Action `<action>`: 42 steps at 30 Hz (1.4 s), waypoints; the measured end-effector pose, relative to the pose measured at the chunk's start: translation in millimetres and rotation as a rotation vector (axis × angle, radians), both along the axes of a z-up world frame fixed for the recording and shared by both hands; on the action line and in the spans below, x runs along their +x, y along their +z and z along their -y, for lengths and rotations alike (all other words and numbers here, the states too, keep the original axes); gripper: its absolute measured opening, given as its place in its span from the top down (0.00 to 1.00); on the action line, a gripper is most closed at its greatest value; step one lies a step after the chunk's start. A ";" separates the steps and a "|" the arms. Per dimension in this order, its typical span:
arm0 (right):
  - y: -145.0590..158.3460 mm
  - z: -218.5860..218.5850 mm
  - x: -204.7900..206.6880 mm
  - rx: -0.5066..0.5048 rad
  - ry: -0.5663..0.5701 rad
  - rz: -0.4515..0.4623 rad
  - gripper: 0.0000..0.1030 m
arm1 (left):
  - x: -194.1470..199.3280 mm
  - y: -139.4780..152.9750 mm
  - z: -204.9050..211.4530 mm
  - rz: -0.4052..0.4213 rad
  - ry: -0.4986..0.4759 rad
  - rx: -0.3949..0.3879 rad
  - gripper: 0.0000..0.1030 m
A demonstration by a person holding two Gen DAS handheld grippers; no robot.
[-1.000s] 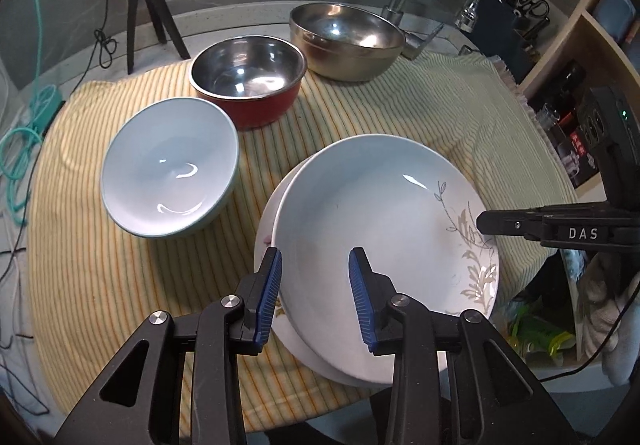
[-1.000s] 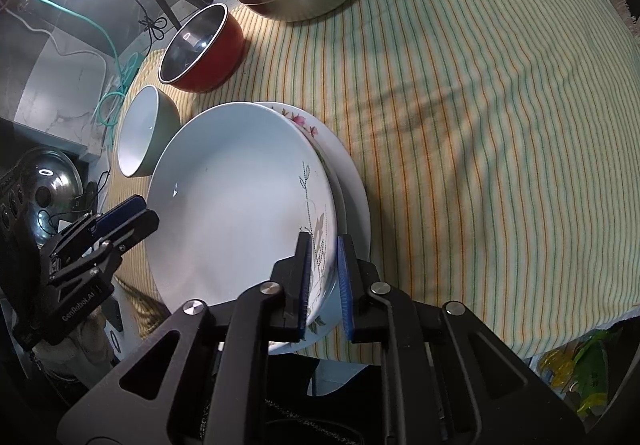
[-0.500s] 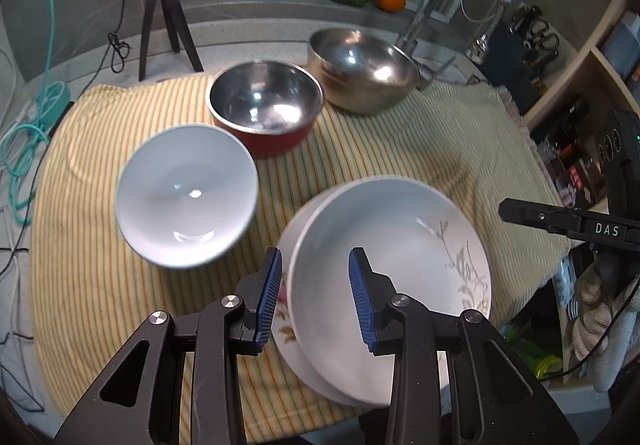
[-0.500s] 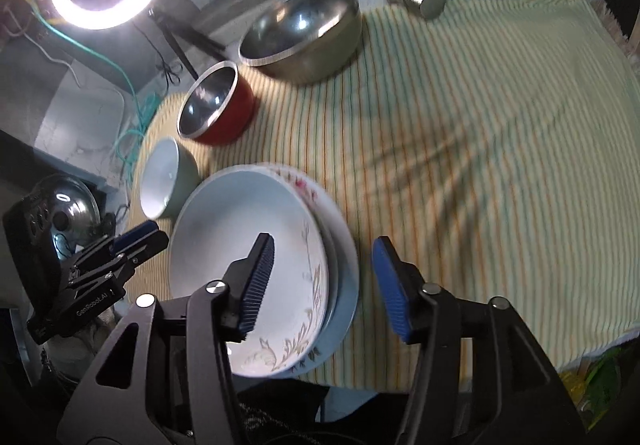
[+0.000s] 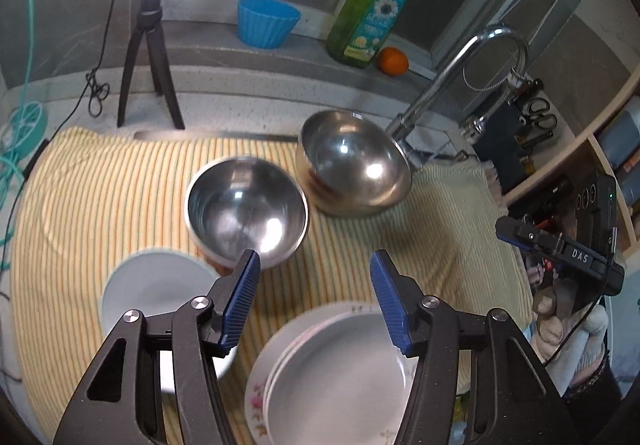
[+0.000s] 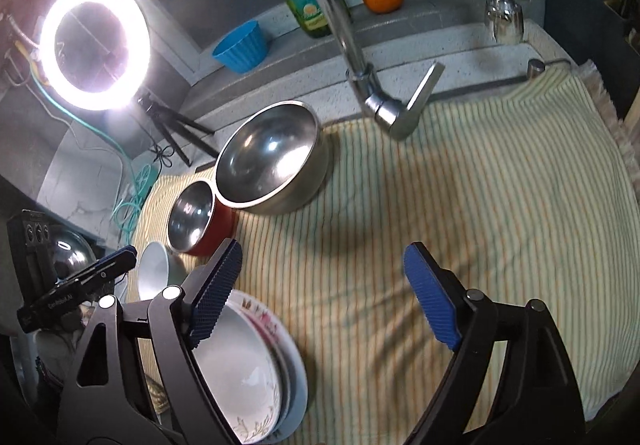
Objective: Organize plates and bowls
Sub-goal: 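Move both grippers to the large steel bowl and grip its rim, then lift the large steel bowl with both grippers and carry it across the cloth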
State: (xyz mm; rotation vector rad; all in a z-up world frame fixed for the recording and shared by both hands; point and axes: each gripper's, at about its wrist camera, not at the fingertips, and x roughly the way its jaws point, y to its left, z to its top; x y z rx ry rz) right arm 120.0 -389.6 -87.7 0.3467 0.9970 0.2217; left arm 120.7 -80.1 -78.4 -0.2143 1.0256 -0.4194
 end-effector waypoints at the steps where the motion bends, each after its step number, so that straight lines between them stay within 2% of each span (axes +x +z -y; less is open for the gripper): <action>1: 1.1 2.2 5.1 0.000 0.001 0.000 0.11 | 8.0 1.6 2.8 0.000 0.002 0.000 0.45; 2: 2.3 4.2 10.5 0.003 0.002 0.003 0.08 | 14.5 2.1 4.3 0.002 0.005 -0.001 0.45; 7: 4.5 7.9 37.6 0.007 0.023 0.009 0.08 | 51.4 -2.7 8.2 -0.033 0.016 -0.037 0.45; 12: -5.7 4.0 61.6 0.064 0.035 -0.017 0.08 | 83.3 -13.7 14.8 -0.071 0.023 -0.032 0.45; 14: -10.9 0.3 70.6 0.078 0.038 -0.031 0.08 | 96.0 -20.6 16.3 -0.104 0.028 -0.053 0.45; 19: -25.4 -5.0 91.5 0.132 0.041 -0.072 0.08 | 117.6 -37.6 16.4 -0.176 0.058 -0.085 0.46; 25: -38.5 -11.7 105.5 0.184 0.056 -0.110 0.09 | 134.3 -46.1 21.0 -0.218 0.056 -0.091 0.50; 27: -42.0 -13.6 109.8 0.192 0.056 -0.120 0.16 | 138.5 -48.5 23.9 -0.224 0.052 -0.072 0.53; 31: -49.6 -18.8 116.4 0.204 0.069 -0.146 0.38 | 141.8 -52.3 28.8 -0.232 0.051 -0.039 0.61; 34: -54.0 -23.7 119.6 0.185 0.076 -0.156 0.46 | 142.0 -57.8 38.2 -0.236 0.014 0.022 0.70; 36: -57.4 -25.0 122.0 0.181 0.075 -0.166 0.54 | 142.3 -60.1 41.3 -0.237 -0.001 0.038 0.72; 38: -60.6 -26.3 124.1 0.183 0.075 -0.176 0.66 | 143.3 -61.4 43.6 -0.241 -0.011 0.039 0.76; 42: -66.5 -27.1 128.7 0.170 0.064 -0.192 0.75 | 145.2 -62.6 48.8 -0.241 -0.028 0.064 0.79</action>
